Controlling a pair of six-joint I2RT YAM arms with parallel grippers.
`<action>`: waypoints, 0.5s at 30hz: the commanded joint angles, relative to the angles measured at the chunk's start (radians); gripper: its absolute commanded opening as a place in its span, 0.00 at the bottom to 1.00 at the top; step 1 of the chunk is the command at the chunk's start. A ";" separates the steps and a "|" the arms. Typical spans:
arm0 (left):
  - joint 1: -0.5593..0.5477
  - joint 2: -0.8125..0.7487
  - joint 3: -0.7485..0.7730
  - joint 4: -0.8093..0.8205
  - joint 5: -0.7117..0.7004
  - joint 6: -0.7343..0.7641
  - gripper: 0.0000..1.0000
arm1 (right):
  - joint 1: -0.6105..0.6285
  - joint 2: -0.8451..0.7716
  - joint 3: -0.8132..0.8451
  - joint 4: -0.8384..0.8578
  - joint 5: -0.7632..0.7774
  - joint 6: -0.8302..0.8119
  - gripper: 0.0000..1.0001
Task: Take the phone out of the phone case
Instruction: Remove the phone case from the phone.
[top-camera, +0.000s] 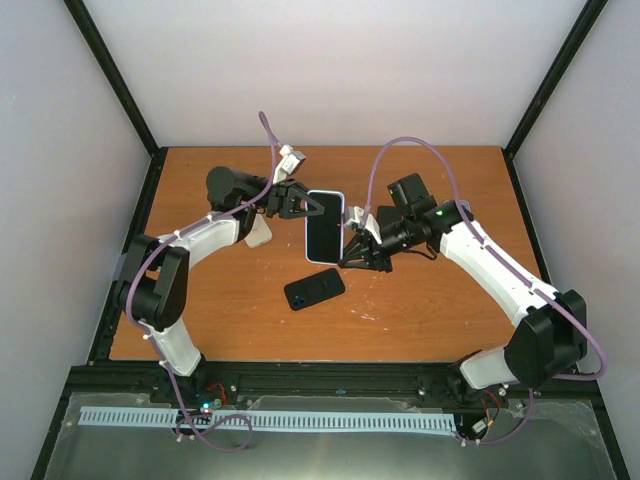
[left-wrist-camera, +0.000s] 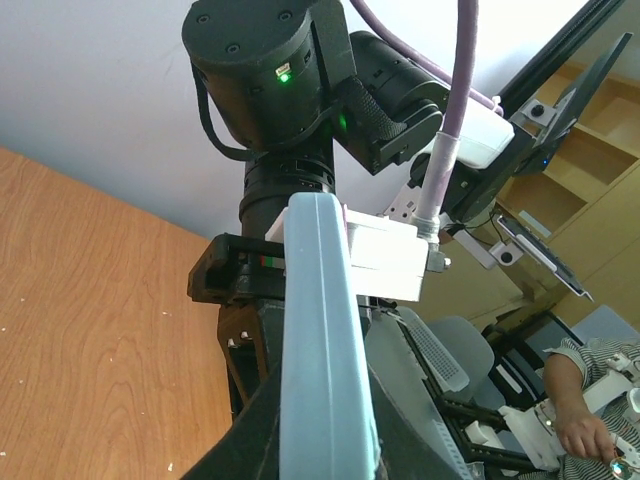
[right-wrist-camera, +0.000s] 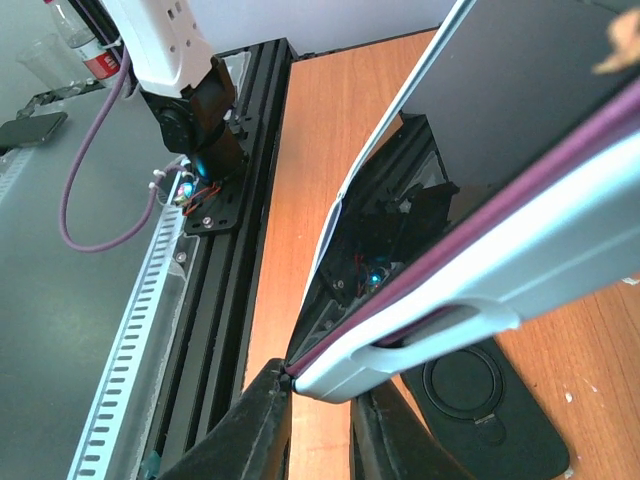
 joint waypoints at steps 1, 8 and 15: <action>-0.065 -0.009 0.047 0.109 0.063 -0.156 0.00 | -0.016 0.046 0.006 0.225 0.106 0.050 0.17; -0.075 0.019 0.052 0.267 0.073 -0.328 0.00 | -0.016 0.034 0.016 0.210 0.175 -0.046 0.16; -0.089 0.016 0.049 0.251 0.081 -0.324 0.00 | -0.017 0.037 0.068 0.183 0.196 -0.111 0.14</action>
